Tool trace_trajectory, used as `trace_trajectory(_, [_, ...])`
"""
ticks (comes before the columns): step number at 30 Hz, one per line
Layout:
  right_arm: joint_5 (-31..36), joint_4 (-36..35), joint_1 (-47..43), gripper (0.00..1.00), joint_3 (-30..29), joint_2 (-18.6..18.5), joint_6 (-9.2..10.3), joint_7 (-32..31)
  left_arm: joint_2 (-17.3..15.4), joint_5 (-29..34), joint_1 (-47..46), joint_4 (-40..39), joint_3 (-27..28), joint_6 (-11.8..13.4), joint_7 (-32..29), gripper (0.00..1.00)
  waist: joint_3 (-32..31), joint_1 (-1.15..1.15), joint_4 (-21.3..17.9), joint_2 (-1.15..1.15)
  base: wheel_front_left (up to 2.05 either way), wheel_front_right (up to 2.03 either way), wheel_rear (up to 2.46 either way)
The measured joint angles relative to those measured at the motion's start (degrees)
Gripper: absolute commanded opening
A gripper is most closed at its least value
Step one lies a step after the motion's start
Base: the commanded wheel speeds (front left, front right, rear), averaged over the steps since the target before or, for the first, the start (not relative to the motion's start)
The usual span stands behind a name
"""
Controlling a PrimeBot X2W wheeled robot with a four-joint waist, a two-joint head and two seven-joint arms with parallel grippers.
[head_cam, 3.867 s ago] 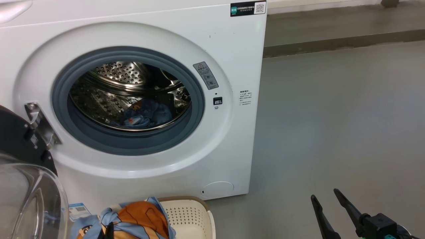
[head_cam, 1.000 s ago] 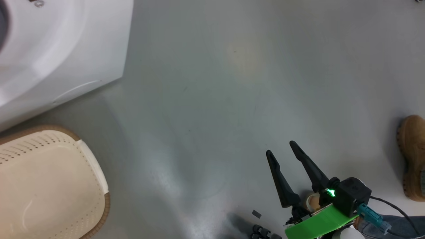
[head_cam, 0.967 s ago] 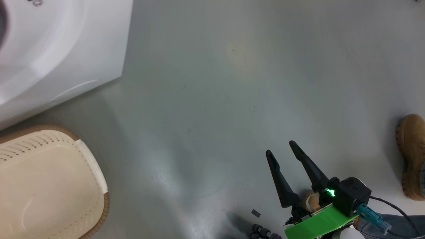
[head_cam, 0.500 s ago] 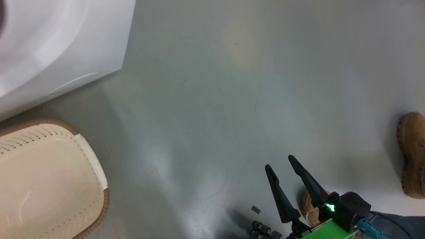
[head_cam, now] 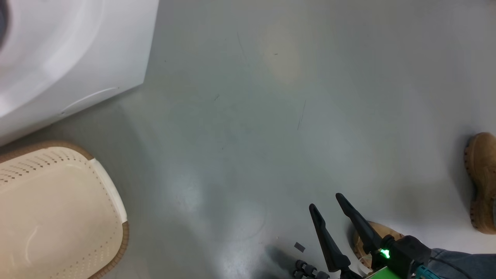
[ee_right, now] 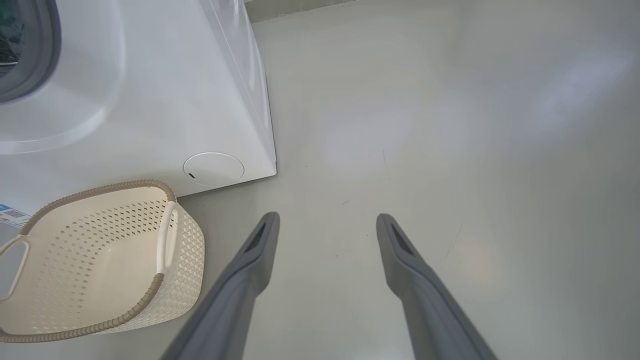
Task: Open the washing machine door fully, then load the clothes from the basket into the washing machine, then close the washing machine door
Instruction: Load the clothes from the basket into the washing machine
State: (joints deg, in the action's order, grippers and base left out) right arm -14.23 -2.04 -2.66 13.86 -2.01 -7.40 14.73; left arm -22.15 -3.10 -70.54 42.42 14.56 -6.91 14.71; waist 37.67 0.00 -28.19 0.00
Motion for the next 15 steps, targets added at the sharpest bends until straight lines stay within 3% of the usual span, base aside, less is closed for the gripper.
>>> trace_trajectory(2, [0.0, 0.2, 0.0, 1.00, 0.0, 0.0, 0.00, 0.0, -0.2, 0.6, 0.0, 1.8, -1.1, 0.0, 0.0, 0.00, -0.4, 0.00, 0.0, 0.00, 0.00, 0.00, 0.00])
trace_trajectory(3, [0.0, 0.4, 0.0, 1.00, 0.0, 0.0, 0.00, 0.0, -0.2, 1.2, -0.1, 3.6, -1.4, 0.1, 0.0, 0.07, -0.6, 0.00, 0.0, 0.00, 0.00, 0.00, 0.00])
trace_trajectory(4, [-0.1, 0.6, 0.0, 1.00, 0.1, 0.0, 0.00, 0.0, -0.3, 1.7, -0.1, 5.1, -1.7, 0.1, 0.0, 0.24, -0.9, 0.00, -0.1, 0.00, 0.00, 0.00, 0.00])
trace_trajectory(6, [-0.1, 0.8, 0.0, 1.00, 0.2, 0.0, 0.00, 0.0, -0.4, 2.1, -0.1, 7.4, -2.1, 1.0, 0.0, 0.48, -1.6, 0.00, -0.1, 0.00, 0.00, 0.00, 0.00])
trace_trajectory(7, [0.0, 0.9, 0.0, 1.00, 0.1, 0.0, 0.00, 0.0, -0.5, 2.3, -0.2, 8.7, -2.3, 1.6, 0.0, 0.82, -2.0, 0.00, -0.1, 0.00, 0.00, 0.00, 0.00])
trace_trajectory(8, [0.0, 1.0, 0.0, 1.00, 0.1, 0.0, 0.00, 0.0, -0.5, 2.4, -0.2, 9.7, -2.6, 1.7, 0.0, 1.00, -2.3, 0.00, -0.1, 0.00, 0.00, 0.00, 0.00])
trace_trajectory(15, [0.1, 3.7, 0.3, 1.00, 0.7, 0.0, 0.00, 0.0, -0.4, 2.4, -0.2, 19.0, -2.7, 4.8, -0.1, 1.00, -5.4, 0.00, -0.1, 0.00, 0.00, 0.00, 0.00])
